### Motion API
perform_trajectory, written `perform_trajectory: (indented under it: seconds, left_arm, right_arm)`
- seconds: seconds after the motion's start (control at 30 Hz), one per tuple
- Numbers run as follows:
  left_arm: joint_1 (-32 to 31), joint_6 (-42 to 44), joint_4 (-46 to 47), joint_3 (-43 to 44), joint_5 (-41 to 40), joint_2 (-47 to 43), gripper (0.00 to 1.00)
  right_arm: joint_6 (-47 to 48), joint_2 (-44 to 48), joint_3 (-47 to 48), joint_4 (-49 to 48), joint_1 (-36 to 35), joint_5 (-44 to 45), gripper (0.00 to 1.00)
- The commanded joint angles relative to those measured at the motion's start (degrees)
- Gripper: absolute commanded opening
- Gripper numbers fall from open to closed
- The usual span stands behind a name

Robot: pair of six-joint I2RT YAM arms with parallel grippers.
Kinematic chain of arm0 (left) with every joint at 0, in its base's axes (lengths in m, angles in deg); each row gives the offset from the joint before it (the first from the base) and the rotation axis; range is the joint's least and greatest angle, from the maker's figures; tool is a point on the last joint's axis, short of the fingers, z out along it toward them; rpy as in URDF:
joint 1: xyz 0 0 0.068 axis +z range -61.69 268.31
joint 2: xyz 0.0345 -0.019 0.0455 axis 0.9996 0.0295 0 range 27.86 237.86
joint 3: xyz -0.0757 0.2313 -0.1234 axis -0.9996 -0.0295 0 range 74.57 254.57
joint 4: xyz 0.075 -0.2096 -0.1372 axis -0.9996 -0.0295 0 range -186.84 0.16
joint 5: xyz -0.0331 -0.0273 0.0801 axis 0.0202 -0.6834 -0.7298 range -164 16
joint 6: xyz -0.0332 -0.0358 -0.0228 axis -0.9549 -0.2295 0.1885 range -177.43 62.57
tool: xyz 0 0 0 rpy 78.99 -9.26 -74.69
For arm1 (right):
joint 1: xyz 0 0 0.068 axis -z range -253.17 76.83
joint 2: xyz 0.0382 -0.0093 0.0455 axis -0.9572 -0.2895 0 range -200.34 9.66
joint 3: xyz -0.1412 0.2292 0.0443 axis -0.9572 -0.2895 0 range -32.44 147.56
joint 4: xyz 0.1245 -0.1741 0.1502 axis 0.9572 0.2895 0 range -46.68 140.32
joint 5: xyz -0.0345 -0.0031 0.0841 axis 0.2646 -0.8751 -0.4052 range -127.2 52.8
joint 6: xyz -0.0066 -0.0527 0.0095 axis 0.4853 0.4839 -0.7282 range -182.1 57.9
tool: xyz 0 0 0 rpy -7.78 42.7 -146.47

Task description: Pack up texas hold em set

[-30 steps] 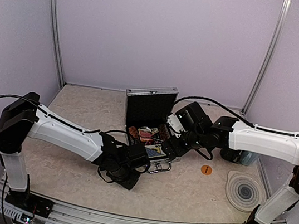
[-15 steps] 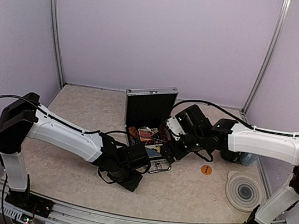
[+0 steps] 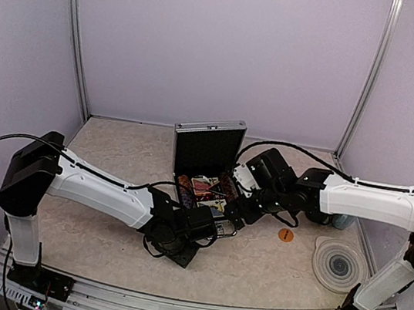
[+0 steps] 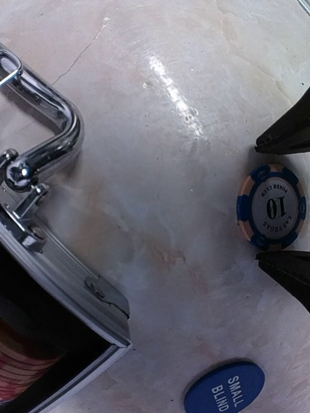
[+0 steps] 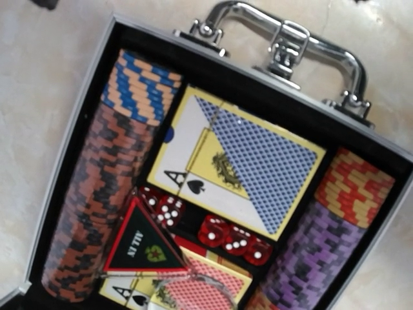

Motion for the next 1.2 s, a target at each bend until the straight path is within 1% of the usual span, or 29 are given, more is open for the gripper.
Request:
perform_trajectory:
  seconds: [0.0, 0.37, 0.57, 0.83, 1.17]
  left_arm:
    - [-1.2, -0.6, -4.5, -1.6, 2.3, 5.5, 0.49]
    - [-1.3, -1.6, -2.4, -2.9, 3.8, 5.3, 0.36]
    - [-1.3, -2.1, -3.6, -2.0, 1.2, 4.3, 0.36]
    - [-1.2, -2.2, -5.1, 0.1, -3.0, 2.0, 0.37]
    - [-1.3, -2.2, -5.4, 1.7, -4.6, -1.5, 0.37]
  right_arm:
    - [-0.7, 2.6, -1.8, -1.3, 0.4, -0.2, 0.99]
    - [-1.2, 5.1, -4.2, -1.4, 0.4, -0.3, 0.99]
    - [-2.5, 5.5, -4.6, -1.6, 0.4, -1.5, 0.99]
    - [-6.0, 5.5, -5.4, -3.3, 0.4, -8.5, 0.99]
    - [-10.3, 6.4, -6.9, -4.1, 0.5, -16.3, 0.99]
